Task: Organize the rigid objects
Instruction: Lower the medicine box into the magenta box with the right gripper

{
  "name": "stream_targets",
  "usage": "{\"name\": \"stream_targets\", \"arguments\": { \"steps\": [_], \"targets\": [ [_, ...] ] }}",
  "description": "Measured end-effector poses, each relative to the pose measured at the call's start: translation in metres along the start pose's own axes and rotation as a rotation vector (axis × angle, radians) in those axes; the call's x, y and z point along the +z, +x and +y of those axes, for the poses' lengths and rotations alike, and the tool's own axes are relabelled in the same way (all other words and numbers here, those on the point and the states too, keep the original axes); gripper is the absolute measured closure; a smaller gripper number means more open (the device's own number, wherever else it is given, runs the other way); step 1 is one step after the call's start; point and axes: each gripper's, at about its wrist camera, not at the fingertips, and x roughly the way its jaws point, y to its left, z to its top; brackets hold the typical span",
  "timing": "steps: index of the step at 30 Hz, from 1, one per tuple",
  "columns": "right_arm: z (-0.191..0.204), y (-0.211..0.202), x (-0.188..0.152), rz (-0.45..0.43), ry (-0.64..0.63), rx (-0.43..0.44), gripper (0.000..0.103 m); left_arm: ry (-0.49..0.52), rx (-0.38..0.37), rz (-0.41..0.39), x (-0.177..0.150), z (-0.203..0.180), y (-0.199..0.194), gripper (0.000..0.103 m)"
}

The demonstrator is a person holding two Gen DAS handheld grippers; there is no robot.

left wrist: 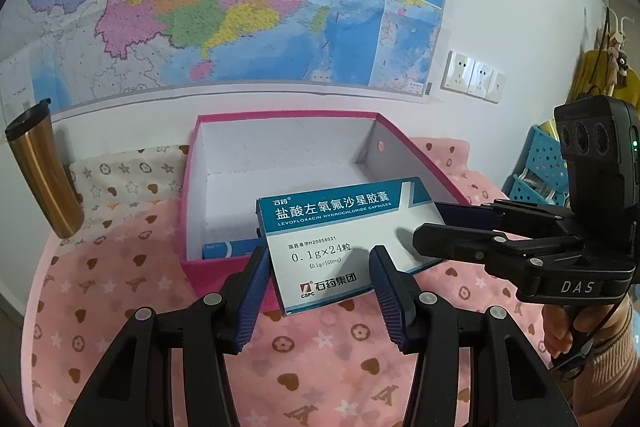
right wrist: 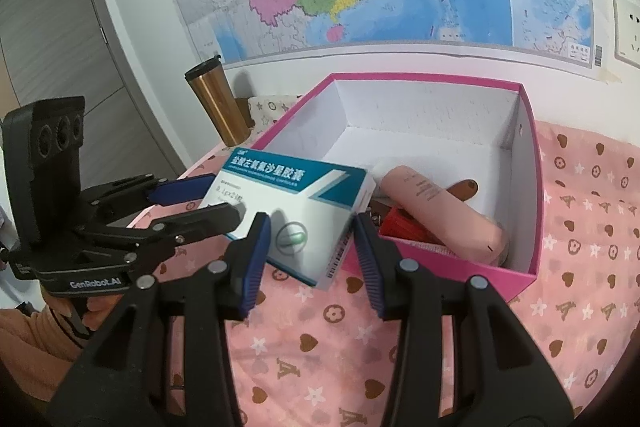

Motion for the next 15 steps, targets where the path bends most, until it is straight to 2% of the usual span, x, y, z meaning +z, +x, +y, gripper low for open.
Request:
{"name": "stream_targets", "arguments": {
  "steps": [15],
  "targets": [
    [-0.0018, 0.0053, 0.0085, -0.005, 0.004, 0.002, 0.057, 0.005, 0.020, -0.006, 0.0077, 0.0053, 0.0064, 0.052]
  ]
}}
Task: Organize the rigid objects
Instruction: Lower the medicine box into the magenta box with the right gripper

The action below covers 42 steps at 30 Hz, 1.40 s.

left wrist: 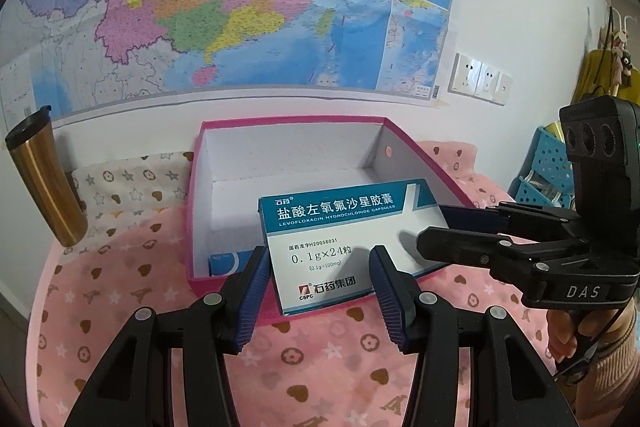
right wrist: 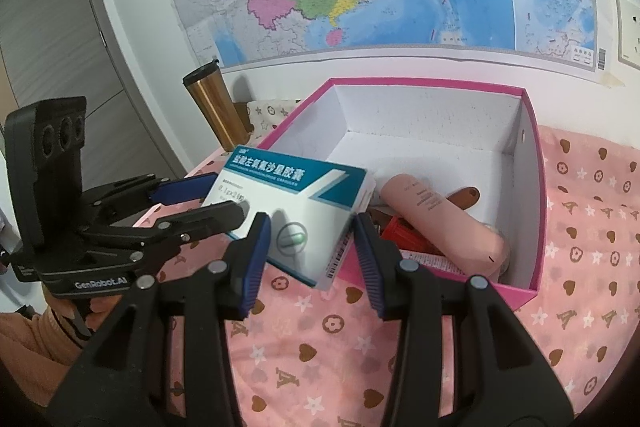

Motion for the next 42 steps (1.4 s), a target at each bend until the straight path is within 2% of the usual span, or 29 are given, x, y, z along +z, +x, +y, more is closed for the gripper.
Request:
{"name": "stream_targets", "arguments": {
  "steps": [42],
  "targets": [
    [-0.008, 0.022, 0.010, 0.017, 0.022, -0.018, 0.057, 0.002, 0.023, -0.014, 0.017, 0.010, 0.015, 0.052]
  ]
}}
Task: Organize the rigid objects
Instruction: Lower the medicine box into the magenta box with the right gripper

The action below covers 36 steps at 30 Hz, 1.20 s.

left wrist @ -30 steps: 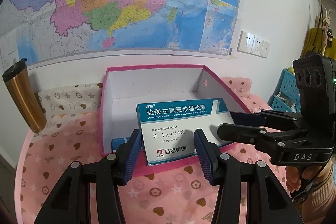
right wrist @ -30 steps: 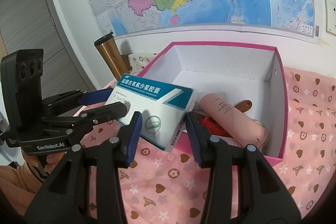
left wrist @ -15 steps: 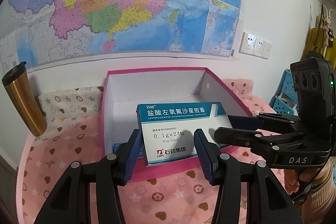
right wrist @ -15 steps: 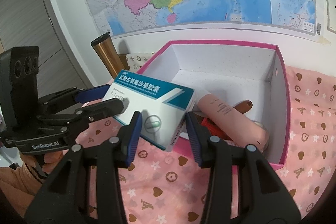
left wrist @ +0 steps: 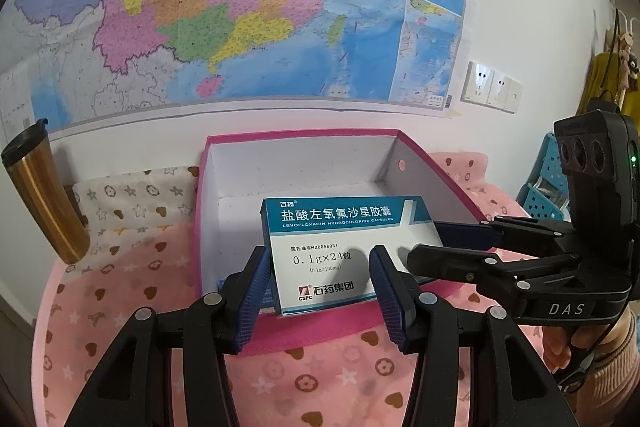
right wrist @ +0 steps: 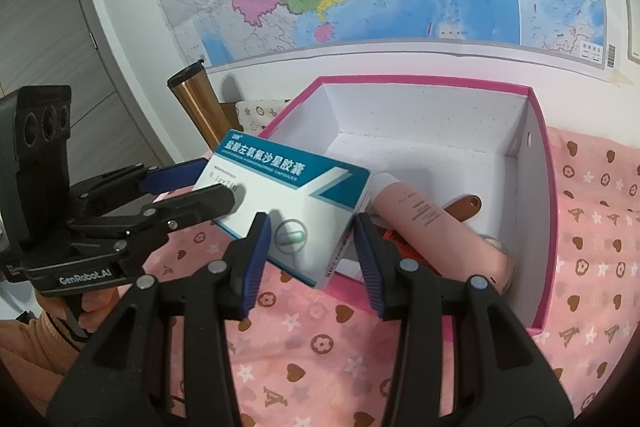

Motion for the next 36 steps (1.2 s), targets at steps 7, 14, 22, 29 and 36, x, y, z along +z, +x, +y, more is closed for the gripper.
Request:
{"name": "stream_targets", "arguments": {
  "steps": [7, 14, 22, 29, 36],
  "targets": [
    [0.000, 0.001, 0.002, 0.000, 0.001, -0.003, 0.057, -0.003, 0.002, 0.003, 0.000, 0.001, 0.003, 0.052],
    [-0.002, 0.003, 0.003, 0.003, 0.006, -0.005, 0.057, -0.003, 0.001, 0.001, 0.000, 0.003, 0.006, 0.052],
    [-0.003, 0.005, 0.005, 0.002, 0.005, -0.007, 0.057, -0.012, 0.003, 0.003, 0.001, 0.006, 0.011, 0.052],
    [-0.005, 0.009, 0.007, 0.004, 0.010, -0.010, 0.057, -0.016, 0.005, 0.005, 0.001, 0.009, 0.015, 0.052],
    [-0.006, 0.015, 0.009, 0.011, 0.014, -0.017, 0.057, -0.031, 0.006, 0.022, 0.000, 0.016, 0.026, 0.052]
  ]
}}
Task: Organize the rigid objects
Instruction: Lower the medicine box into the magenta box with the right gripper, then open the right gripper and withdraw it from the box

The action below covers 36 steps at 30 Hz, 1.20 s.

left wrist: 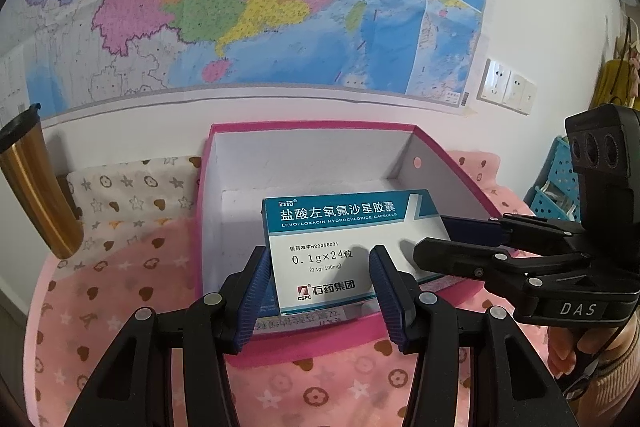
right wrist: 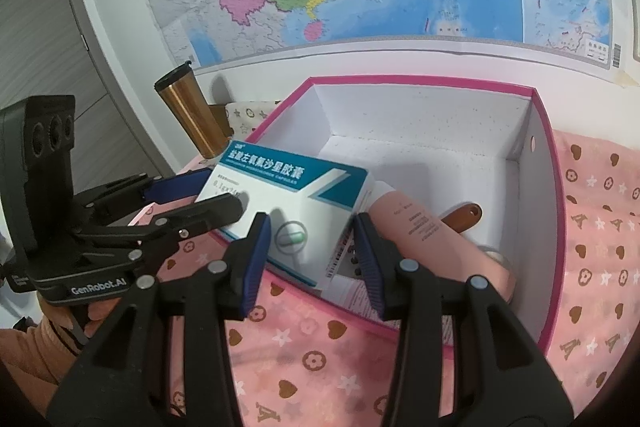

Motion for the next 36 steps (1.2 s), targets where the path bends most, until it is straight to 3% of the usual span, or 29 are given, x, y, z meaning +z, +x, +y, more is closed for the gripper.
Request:
{"name": "stream_targets", "arguments": {
  "steps": [22, 26, 28, 33, 36],
  "targets": [
    [-0.007, 0.035, -0.007, 0.082, 0.026, -0.029, 0.056, -0.027, 0.066, 0.044, -0.010, 0.014, 0.025, 0.051],
    [-0.009, 0.030, -0.011, 0.074, 0.038, -0.035, 0.053, -0.031, 0.065, 0.017, -0.014, 0.012, 0.017, 0.039],
    [-0.007, 0.020, -0.015, 0.056, 0.026, -0.046, 0.052, -0.026, 0.058, -0.015, -0.017, 0.009, 0.008, 0.024],
    [0.005, -0.018, -0.033, -0.049, -0.039, -0.126, 0.019, 0.014, 0.069, -0.092, -0.029, -0.006, -0.018, 0.000],
    [0.011, -0.040, -0.052, -0.112, -0.061, -0.208, 0.009, 0.024, 0.103, -0.115, -0.038, -0.014, -0.029, 0.000]
  ]
}}
